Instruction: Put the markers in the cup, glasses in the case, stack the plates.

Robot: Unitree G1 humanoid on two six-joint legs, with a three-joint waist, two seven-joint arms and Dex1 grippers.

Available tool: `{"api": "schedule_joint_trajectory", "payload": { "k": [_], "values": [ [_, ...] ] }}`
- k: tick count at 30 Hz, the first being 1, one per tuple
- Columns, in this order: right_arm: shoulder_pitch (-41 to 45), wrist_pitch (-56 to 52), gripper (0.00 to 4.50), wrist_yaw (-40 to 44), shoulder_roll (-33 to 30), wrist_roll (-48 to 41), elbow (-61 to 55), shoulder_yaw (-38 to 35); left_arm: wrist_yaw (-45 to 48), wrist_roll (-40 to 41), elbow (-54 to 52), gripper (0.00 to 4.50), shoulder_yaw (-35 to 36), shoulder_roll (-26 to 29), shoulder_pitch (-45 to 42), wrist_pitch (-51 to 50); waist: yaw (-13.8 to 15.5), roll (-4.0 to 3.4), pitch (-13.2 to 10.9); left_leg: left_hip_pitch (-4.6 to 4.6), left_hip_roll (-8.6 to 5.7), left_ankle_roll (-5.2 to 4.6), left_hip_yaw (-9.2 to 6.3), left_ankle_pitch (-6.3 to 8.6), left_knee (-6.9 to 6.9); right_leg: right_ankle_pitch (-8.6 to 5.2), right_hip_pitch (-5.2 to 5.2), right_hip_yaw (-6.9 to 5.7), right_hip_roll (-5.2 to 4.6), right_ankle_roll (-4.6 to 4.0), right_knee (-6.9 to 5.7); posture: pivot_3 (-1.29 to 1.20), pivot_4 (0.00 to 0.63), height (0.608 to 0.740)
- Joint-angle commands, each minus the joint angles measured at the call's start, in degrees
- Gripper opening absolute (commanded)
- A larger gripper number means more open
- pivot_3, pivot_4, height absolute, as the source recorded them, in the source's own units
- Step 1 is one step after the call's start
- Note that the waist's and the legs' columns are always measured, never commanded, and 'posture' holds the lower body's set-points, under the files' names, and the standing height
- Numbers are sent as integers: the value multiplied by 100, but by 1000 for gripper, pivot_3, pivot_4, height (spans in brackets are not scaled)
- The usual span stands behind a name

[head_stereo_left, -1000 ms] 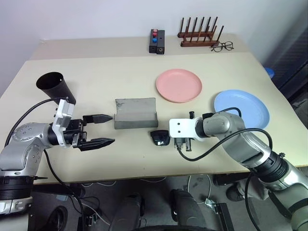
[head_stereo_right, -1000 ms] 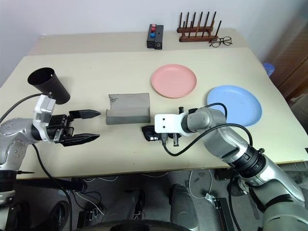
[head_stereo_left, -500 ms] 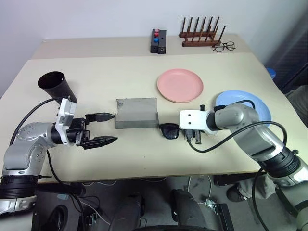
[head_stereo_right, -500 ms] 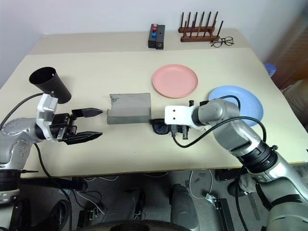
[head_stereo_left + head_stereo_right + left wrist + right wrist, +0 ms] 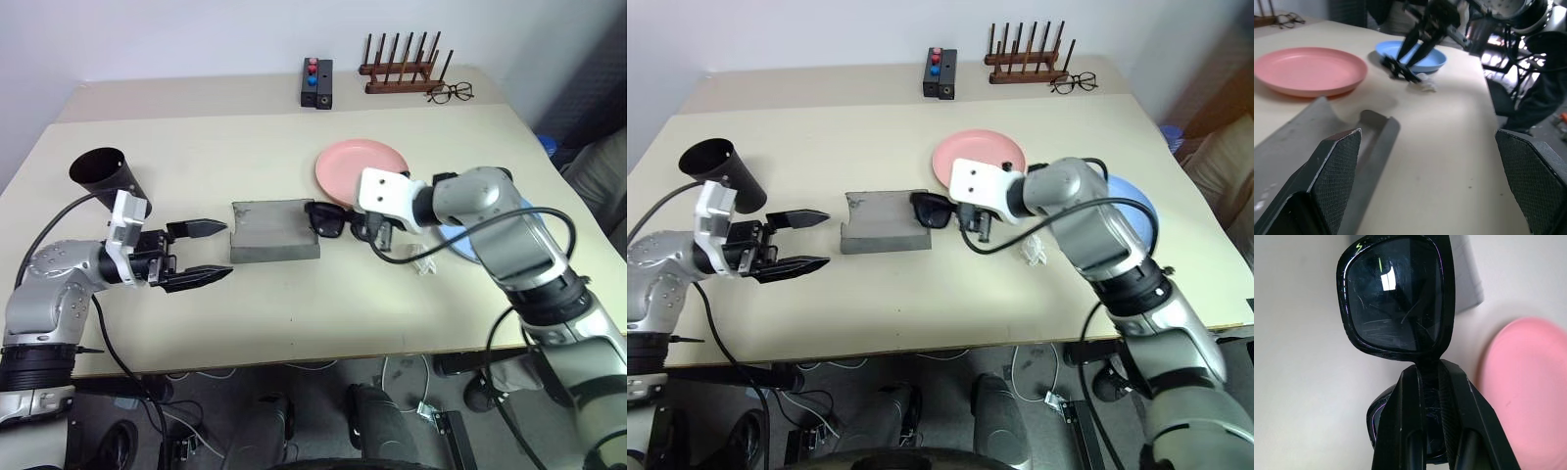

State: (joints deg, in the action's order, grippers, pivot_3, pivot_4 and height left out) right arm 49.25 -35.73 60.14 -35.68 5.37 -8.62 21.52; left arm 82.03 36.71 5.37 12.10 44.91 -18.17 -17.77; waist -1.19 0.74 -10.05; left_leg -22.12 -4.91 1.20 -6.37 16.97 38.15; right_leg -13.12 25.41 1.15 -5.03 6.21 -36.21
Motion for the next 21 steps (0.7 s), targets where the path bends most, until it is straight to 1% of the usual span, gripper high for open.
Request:
{"api": "schedule_joint_trajectory", "payload": {
  "k": [1, 4, 10, 15, 19, 21],
  "values": [
    [456, 113, 23, -287, 428, -27, 241, -55, -41, 38, -103, 4500, 323, 152, 160, 95, 13, 0, 0, -2, 1, 3, -1, -2, -1, 0, 2, -1, 1, 0, 0, 0, 150, 740],
    [716, 146, 23, -420, 893, -87, 481, -11, -94, 76, -229, 4500, 413, 176, 339, 91, 13, -1, -1, -3, -2, 5, 0, -3, 0, 0, 2, -1, 2, 0, 1, 0, 150, 740],
    [994, 232, 23, -713, 1629, -114, 857, 36, -239, 151, -476, 4500, 568, 187, 596, 30, 17, -1, -1, -5, -4, 5, -2, -3, 0, 0, 2, -3, 1, 0, 0, 0, 150, 740],
    [872, 137, 23, -935, 2068, -249, 997, -2, -314, 194, -586, 4500, 647, 193, 716, -16, 4, -3, -2, -5, -3, 6, -2, -4, -1, 0, 6, -2, 3, -1, -3, 0, 150, 740],
    [765, 279, 23, -1511, 2524, -223, 1610, -91, -356, 219, -688, 4500, 675, 186, 798, -60, 1, -2, -1, -5, -4, 7, -2, -4, -1, 0, 5, -2, 2, -1, -4, 0, 150, 740],
    [710, 345, 23, -1615, 2568, -196, 1782, -82, -370, 226, -702, 4500, 677, 191, 796, -75, -2, -3, -1, -5, -3, 8, -2, -5, -1, 0, 8, -2, 3, -1, -7, 0, 150, 740]
  ]
}}
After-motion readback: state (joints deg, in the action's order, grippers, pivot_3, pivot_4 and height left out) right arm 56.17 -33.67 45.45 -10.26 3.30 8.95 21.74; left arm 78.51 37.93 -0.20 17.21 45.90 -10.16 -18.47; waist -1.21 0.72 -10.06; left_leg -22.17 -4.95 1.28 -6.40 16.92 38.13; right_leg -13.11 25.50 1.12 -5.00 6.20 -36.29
